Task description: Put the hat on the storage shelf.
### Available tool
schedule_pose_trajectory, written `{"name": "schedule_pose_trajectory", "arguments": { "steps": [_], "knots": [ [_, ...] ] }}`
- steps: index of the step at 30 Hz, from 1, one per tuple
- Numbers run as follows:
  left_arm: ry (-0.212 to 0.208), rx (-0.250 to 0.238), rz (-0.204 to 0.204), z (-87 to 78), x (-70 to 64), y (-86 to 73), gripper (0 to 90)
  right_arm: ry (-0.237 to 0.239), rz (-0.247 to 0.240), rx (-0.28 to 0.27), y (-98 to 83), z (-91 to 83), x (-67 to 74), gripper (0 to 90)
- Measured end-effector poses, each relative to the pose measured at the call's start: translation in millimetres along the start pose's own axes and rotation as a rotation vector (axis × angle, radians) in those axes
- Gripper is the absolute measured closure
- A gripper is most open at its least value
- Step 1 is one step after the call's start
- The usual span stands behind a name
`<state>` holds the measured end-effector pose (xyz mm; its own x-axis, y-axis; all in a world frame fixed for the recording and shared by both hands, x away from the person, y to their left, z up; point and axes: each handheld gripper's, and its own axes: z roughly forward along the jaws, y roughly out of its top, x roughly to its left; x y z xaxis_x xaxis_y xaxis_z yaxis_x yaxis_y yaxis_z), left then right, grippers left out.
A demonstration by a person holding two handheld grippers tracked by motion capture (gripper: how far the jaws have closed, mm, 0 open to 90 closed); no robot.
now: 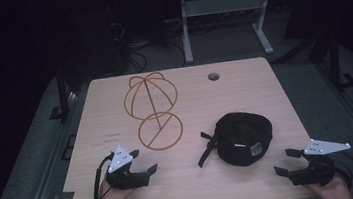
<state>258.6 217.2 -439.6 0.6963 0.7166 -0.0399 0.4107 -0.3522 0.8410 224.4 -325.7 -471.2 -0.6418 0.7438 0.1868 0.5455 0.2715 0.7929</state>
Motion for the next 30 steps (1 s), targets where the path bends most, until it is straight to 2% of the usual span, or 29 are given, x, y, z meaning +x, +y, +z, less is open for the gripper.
{"name": "schedule_pose_trajectory", "arguments": {
  "steps": [4,8,13,16,20,21,22,23,24,30],
  "knots": [
    [-0.032,0.004,-0.006,0.2,-1.4,1.2,17.2,0.000,-0.001,0.001,0.0,-0.4,0.7,14.6],
    [-0.061,-0.002,0.000,-0.8,-8.5,4.9,17.2,-0.002,-0.004,0.000,0.6,0.0,1.4,14.6],
    [-0.087,0.025,0.022,2.4,-12.5,10.5,17.2,-0.008,-0.005,-0.005,3.4,-0.8,3.3,14.6],
    [-0.103,0.025,0.016,4.5,-14.0,14.7,17.2,-0.010,-0.009,-0.007,3.6,0.1,4.5,14.7],
    [-0.132,0.053,0.067,10.7,-24.1,28.8,17.2,-0.010,-0.006,-0.010,4.0,0.7,5.7,14.7],
    [-0.132,0.053,0.067,10.7,-24.1,28.8,17.2,-0.010,-0.006,-0.010,4.0,0.7,5.7,14.7],
    [-0.142,0.058,0.093,12.4,-29.9,35.1,17.2,-0.008,-0.005,-0.013,4.0,0.7,4.8,14.7],
    [-0.142,0.058,0.093,12.4,-29.9,35.1,17.2,-0.008,-0.005,-0.013,4.0,0.7,4.8,14.7],
    [-0.159,0.069,0.115,14.3,-35.1,41.6,17.2,-0.008,-0.003,-0.014,3.6,0.0,3.9,14.7],
    [-0.216,0.097,0.160,24.2,-50.6,54.3,17.4,0.003,0.005,-0.023,2.1,-0.2,3.2,14.7]
  ]
}}
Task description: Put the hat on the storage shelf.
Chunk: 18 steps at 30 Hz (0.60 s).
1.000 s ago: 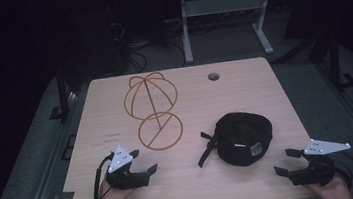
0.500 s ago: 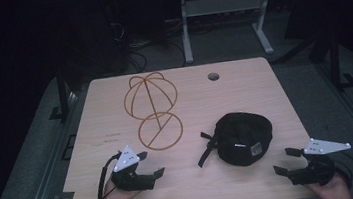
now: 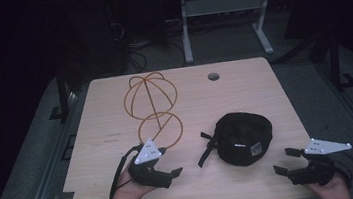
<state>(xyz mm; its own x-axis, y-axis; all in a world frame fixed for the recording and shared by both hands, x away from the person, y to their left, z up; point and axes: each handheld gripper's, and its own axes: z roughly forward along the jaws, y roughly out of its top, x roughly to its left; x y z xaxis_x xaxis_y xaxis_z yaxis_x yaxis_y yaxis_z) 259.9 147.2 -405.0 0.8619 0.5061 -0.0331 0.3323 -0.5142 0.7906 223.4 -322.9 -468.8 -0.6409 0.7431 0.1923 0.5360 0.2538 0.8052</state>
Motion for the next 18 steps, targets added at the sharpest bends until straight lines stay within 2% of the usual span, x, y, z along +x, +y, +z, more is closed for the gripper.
{"name": "schedule_pose_trajectory", "arguments": {
  "steps": [10,15,18],
  "knots": [
    [-0.052,0.014,0.051,11.2,-12.4,25.0,17.4,0.006,-0.009,0.010,-0.7,1.7,0.8,14.8],
    [-0.084,0.030,0.107,23.2,-22.4,48.7,17.6,0.012,-0.005,0.004,-0.9,1.7,0.2,14.8],
    [-0.099,0.034,0.128,28.5,-26.6,56.5,17.8,0.013,-0.007,0.006,-1.5,1.4,-0.4,14.8]
  ]
}}
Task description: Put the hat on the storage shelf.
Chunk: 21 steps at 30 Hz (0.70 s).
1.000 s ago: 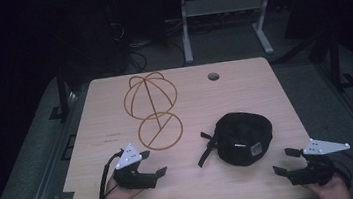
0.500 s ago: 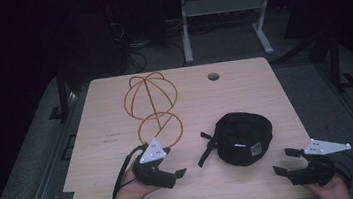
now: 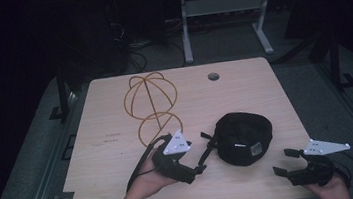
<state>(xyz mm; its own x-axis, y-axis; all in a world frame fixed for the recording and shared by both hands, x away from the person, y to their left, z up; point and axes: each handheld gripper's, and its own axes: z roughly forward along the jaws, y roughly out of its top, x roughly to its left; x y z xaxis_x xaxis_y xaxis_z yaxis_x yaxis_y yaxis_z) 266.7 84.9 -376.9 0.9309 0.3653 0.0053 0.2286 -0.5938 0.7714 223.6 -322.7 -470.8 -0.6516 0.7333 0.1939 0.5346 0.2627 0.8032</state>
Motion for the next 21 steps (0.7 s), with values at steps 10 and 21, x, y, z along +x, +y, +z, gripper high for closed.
{"name": "schedule_pose_trajectory", "arguments": {
  "steps": [10,21],
  "knots": [
    [-0.053,0.021,0.052,26.7,-10.2,30.7,18.6,0.009,0.003,-0.008,-0.2,-0.6,-1.3,14.7],
    [-0.079,0.040,0.099,52.3,-16.8,48.2,19.0,0.013,-0.010,-0.006,0.1,1.4,-0.7,14.8]
  ]
}}
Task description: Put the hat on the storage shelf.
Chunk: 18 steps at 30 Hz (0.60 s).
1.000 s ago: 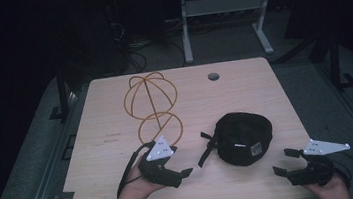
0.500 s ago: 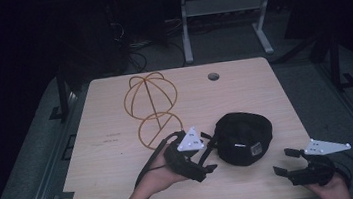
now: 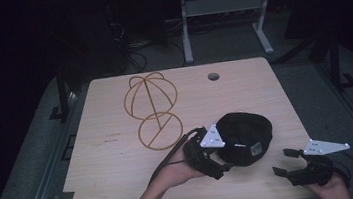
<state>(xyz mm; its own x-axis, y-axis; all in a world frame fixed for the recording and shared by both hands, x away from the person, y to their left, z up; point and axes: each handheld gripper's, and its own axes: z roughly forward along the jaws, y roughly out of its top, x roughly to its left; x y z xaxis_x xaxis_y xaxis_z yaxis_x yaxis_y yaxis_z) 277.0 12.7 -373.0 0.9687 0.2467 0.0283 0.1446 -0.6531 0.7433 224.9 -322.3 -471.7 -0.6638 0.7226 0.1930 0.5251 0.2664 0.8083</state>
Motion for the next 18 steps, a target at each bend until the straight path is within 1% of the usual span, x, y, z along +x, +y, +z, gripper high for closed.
{"name": "schedule_pose_trajectory", "arguments": {
  "steps": [1,4,6,7,9,10,11,12,13,14,16,17,18],
  "knots": [
    [0.000,0.002,0.007,1.7,0.7,2.2,19.6,0.002,0.002,0.002,0.0,0.1,0.3,14.8],
    [-0.005,0.010,0.008,6.1,2.3,6.5,21.3,0.004,0.000,0.007,-0.5,0.2,0.9,15.1],
    [-0.017,0.031,0.025,10.9,4.4,9.7,22.4,0.005,0.002,0.003,-0.5,0.1,1.2,15.1],
    [-0.018,0.056,0.033,16.1,6.6,12.1,23.5,0.004,0.002,-0.001,-0.4,-0.5,1.0,15.1],
    [-0.018,0.048,0.029,18.9,6.9,12.9,24.3,0.004,0.002,-0.002,-0.4,-0.7,0.2,15.0],
    [-0.027,0.054,0.029,20.7,7.7,14.0,24.3,0.004,0.002,-0.002,-0.4,-0.7,0.2,15.0],
    [-0.026,0.064,0.039,22.8,8.5,15.4,24.6,0.003,0.004,-0.002,-0.5,-0.7,0.0,15.1],
    [-0.025,0.066,0.033,25.3,7.7,16.5,24.7,0.003,0.004,-0.002,-0.5,-0.7,-0.1,15.1],
    [-0.041,0.087,0.046,28.7,7.5,19.1,25.8,0.001,0.004,-0.002,-0.4,-0.4,-0.1,15.1],
    [-0.050,0.095,0.051,30.2,7.2,20.2,27.9,-0.003,0.001,-0.003,-0.4,-0.4,0.0,15.1],
    [-0.053,0.096,0.045,32.2,6.1,21.2,29.7,-0.004,-0.001,-0.002,-0.4,-0.6,0.1,15.1],
    [-0.050,0.114,0.063,32.8,6.9,22.7,30.1,-0.005,-0.002,-0.002,-0.5,-0.8,0.2,15.1],
    [-0.057,0.114,0.060,34.8,7.5,25.4,31.3,-0.005,-0.002,-0.003,-0.5,-0.4,-0.3,15.1]
  ]
}}
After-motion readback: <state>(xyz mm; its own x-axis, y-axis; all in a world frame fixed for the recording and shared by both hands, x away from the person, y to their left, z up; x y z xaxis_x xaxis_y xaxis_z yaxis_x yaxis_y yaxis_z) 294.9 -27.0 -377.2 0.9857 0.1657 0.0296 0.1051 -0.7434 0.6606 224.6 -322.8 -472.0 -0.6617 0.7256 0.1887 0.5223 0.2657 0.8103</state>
